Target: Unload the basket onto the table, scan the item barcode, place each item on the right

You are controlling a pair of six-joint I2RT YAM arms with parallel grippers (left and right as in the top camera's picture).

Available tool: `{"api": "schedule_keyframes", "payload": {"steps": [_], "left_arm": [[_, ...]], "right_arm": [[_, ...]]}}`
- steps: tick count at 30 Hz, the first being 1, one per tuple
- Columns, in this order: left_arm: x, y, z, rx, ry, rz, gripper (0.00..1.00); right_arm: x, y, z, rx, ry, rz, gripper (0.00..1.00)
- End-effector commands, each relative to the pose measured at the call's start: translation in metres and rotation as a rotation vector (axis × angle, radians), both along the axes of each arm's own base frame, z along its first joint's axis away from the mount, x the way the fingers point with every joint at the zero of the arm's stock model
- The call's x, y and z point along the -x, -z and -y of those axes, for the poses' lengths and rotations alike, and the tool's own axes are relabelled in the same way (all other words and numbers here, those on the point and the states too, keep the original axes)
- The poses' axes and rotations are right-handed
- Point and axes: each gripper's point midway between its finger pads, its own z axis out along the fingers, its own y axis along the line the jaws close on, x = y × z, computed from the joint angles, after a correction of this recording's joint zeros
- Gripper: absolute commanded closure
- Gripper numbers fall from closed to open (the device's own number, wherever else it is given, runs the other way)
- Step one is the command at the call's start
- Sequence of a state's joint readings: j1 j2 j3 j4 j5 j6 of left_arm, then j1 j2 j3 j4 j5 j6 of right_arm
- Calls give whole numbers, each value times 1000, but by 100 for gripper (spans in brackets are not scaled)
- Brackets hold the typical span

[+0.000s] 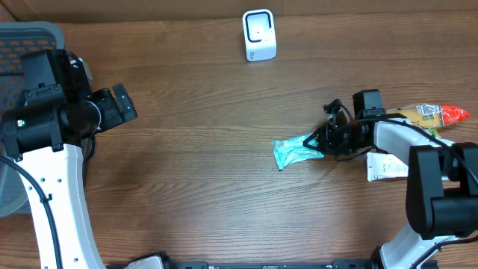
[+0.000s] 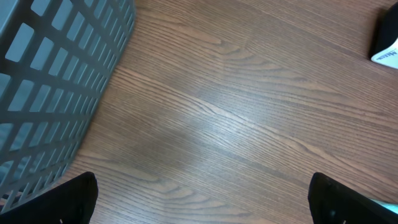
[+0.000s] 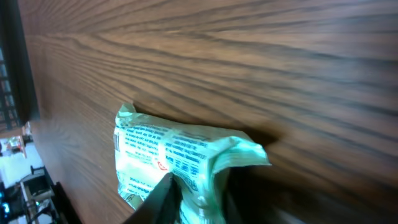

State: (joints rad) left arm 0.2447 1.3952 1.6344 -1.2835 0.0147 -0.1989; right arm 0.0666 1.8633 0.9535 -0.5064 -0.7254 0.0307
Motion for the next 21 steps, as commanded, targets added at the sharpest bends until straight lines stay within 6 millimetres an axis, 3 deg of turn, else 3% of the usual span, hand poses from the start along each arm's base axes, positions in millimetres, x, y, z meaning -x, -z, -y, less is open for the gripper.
{"api": "schedule_keyframes", "payload": {"steps": [1,4,13,21], "left_arm": [[-3,-4,-1,-10,15,11,0],[-2,-4,-1,-10,15,11,1],[-3,-4,-1,-10,15,11,0],[-2,-4,-1,-10,15,11,0]], "right_arm": [[5,2,-11,16,-40,18,87],[3,-1,-14,11,-47,28,96],[-7,-39,-28,-38,-76,19,96],[-11,-70,-61,-50,-164,85,96]]}}
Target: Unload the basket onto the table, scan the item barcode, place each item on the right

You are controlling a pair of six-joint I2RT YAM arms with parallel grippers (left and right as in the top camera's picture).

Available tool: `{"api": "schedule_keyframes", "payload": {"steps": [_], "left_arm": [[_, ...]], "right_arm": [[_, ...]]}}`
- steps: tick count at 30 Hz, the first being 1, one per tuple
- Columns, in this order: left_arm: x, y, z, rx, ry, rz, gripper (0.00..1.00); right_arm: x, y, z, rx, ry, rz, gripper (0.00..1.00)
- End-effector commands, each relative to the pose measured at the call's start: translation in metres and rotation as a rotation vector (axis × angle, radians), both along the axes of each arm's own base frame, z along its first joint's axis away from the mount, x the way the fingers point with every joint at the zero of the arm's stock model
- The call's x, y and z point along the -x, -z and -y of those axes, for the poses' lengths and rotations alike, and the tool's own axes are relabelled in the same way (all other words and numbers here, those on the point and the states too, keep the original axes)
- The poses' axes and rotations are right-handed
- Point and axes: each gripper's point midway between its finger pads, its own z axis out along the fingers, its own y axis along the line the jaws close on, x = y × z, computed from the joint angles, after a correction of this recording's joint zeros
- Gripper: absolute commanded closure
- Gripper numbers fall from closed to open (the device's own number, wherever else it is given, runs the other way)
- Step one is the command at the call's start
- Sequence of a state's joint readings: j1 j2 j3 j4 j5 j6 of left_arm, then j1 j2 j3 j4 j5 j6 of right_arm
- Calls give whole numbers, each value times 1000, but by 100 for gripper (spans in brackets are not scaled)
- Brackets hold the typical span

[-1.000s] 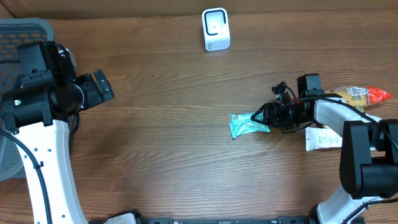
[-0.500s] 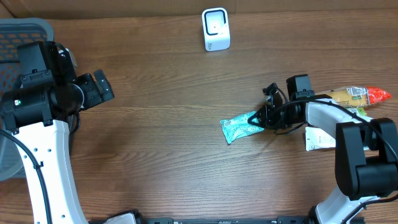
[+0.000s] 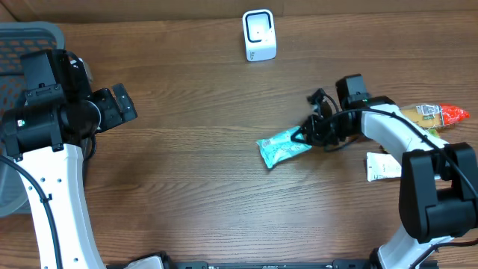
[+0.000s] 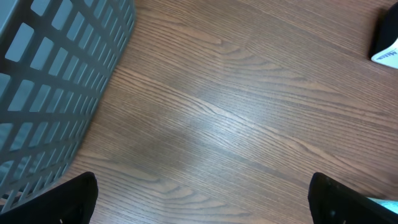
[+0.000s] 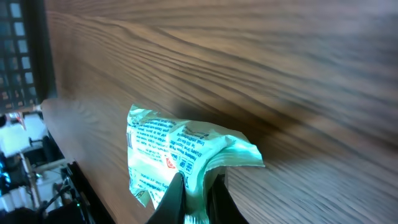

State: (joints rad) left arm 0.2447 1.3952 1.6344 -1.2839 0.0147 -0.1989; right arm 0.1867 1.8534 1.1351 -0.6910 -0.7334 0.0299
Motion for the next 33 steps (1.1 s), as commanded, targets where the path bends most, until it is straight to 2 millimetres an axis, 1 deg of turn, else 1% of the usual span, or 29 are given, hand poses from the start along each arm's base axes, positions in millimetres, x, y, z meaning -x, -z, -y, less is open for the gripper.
{"api": "schedule_keyframes", "payload": {"steps": [1,5,9,12,15,18,23,26,28,30,33], "left_arm": [[-3,-4,-1,-10,15,11,1],[-3,-4,-1,-10,15,11,1],[-3,-4,-1,-10,15,11,1],[-3,-4,-1,-10,15,11,0],[-3,-4,-1,-10,15,11,0],[-3,-4,-1,-10,15,11,0],[-3,-4,-1,-10,15,11,1],[-3,-4,-1,-10,15,11,0],[-3,-4,-1,-10,15,11,0],[-3,-4,-1,-10,15,11,0],[-3,-4,-1,-10,15,11,0]], "right_arm": [[-6,-30,-22,-48,-54,84,96],[-9,-42,-37,-60,-63,96,96],[-21,-65,-48,-77,-59,148,96],[-35,-97,-55,-95,-64,273,96],[-42,-126,-60,-122,-70,382,96],[-41,-152,-60,-144,-69,460,96],[-34,-178,-58,-160,-69,520,96],[-33,-189,-54,-149,-56,558,96],[-35,-193,-50,-127,-36,576,96],[-39,-193,-44,-95,15,571,97],[-46,-188,-37,-17,85,561,97]]}}
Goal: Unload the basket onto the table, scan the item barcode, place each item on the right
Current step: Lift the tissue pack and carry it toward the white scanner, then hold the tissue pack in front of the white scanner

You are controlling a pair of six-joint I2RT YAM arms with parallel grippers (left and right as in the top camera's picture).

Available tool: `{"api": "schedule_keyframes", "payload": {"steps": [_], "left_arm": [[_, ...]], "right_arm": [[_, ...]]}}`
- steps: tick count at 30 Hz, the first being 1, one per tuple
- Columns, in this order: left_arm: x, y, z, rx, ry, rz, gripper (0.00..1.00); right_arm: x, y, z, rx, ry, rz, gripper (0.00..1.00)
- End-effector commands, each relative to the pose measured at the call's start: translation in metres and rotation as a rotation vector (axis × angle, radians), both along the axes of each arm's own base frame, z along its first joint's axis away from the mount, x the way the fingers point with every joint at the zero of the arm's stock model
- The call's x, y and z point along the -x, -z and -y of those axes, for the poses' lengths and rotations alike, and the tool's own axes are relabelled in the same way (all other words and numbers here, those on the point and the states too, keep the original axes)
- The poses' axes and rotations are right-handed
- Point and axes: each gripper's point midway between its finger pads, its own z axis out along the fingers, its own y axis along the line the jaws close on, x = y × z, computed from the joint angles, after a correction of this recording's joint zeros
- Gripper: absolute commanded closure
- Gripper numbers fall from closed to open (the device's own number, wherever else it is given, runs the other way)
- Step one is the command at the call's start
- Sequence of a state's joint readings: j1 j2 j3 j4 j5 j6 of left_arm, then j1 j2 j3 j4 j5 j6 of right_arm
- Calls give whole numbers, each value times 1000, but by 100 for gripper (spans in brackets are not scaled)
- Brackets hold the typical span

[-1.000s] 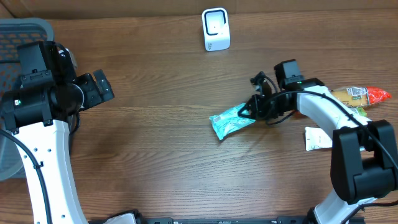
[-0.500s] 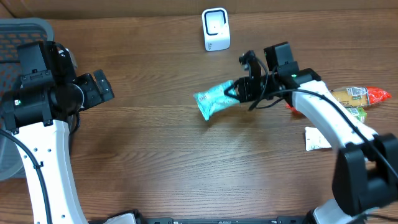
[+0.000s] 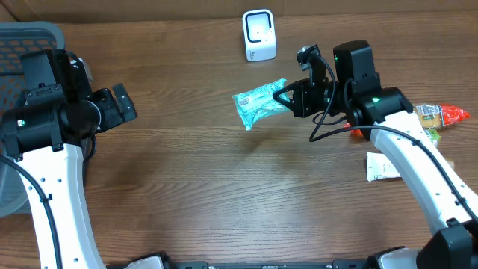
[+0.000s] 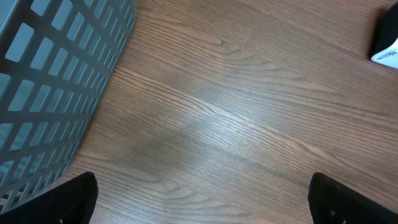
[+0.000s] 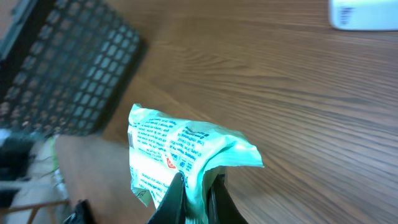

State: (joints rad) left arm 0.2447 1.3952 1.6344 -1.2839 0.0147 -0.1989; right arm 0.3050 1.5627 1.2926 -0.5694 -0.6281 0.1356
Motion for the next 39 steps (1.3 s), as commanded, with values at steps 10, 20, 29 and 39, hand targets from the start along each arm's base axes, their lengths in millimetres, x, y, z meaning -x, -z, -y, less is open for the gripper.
{"api": "schedule_keyframes", "payload": {"steps": [10,20,29,39], "left_arm": [[-3,-4,-1,-10,15,11,0],[-3,-4,-1,-10,15,11,1],[-3,-4,-1,-10,15,11,0],[-3,-4,-1,-10,15,11,0]], "right_arm": [[-45,-89,8,364,334,363,97],[-102,-153,1,607,443,788,96],[-129,-104,-16,837,254,862,96],[-147,-101,-27,1013,104,1028,96]]}}
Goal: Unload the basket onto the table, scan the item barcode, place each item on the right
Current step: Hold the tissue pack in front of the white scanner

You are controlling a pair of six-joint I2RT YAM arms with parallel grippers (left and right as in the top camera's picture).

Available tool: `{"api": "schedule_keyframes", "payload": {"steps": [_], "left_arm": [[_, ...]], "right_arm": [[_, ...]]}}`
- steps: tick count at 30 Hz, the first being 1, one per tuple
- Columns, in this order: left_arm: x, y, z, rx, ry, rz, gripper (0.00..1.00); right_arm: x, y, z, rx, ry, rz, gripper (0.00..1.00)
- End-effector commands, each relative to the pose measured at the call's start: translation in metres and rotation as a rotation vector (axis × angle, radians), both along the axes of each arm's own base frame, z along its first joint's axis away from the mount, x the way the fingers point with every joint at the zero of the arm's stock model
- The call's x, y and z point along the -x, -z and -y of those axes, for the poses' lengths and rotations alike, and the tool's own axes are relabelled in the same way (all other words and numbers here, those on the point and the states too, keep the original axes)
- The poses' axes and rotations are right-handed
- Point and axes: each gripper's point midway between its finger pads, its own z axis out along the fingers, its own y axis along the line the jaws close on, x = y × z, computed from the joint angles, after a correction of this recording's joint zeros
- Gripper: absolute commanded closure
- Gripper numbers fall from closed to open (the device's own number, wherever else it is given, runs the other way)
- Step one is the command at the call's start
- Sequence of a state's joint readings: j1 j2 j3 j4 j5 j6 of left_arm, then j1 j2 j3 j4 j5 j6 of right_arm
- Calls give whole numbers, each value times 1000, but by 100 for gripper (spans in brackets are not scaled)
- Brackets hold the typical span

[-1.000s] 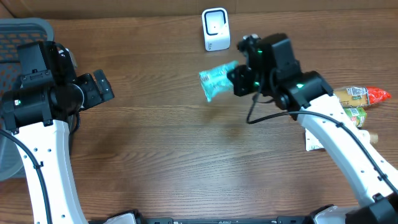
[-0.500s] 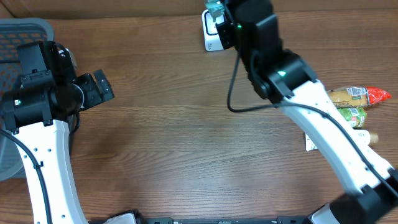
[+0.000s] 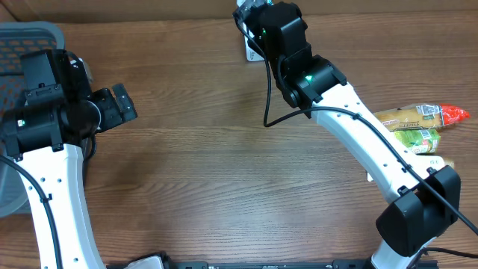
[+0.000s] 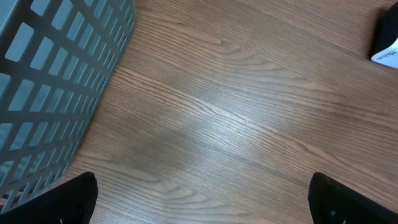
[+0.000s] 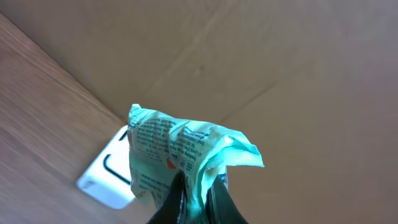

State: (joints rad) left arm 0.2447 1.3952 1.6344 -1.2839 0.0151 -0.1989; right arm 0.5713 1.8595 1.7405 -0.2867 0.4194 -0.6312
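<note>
A crumpled teal packet (image 5: 177, 149) with printed text is pinched at its lower edge by my right gripper (image 5: 194, 198), which is shut on it. In the right wrist view the packet hangs right in front of the white scanner (image 5: 107, 175), with the cardboard back wall behind. Overhead, the right gripper (image 3: 249, 9) reaches over the scanner (image 3: 252, 52) at the table's far edge, and the arm hides the packet. At the left, my left gripper (image 3: 119, 104) stands open over bare wood, both black fingertips (image 4: 76, 198) wide apart.
A grey slatted basket (image 4: 56, 74) stands at the far left (image 3: 30, 37). Two snack packets (image 3: 418, 119) lie at the right edge of the table. A brown cardboard wall (image 5: 280, 74) runs along the back.
My right gripper has moved with the teal packet from mid-air right of the scanner to directly over the scanner at the back edge. The left arm has not moved.
The right gripper was shut on the teal packet on the table at the right. Then the packet was a little further left, then raised in the air near the scanner, and now it is held in front of the scanner. The left gripper stayed open throughout.
</note>
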Motion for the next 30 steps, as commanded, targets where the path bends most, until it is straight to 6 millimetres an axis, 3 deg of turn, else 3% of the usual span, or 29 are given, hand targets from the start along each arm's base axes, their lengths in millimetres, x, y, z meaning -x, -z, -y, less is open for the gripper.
{"api": "schedule_keyframes", "payload": {"steps": [1,15,24,30], "left_arm": [[-3,-4,-1,-10,15,11,0],[-3,-4,-1,-10,15,11,0],[-3,-4,-1,-10,15,11,1],[-3,-4,-1,-10,15,11,0]], "right_arm": [[-7,-4,-4,175,-51,58,96],[-51,25,-3,382,-42,162,96],[-82,89,-10,723,-145,182,96],[-104,109,-17,731,-135,289,96]]}}
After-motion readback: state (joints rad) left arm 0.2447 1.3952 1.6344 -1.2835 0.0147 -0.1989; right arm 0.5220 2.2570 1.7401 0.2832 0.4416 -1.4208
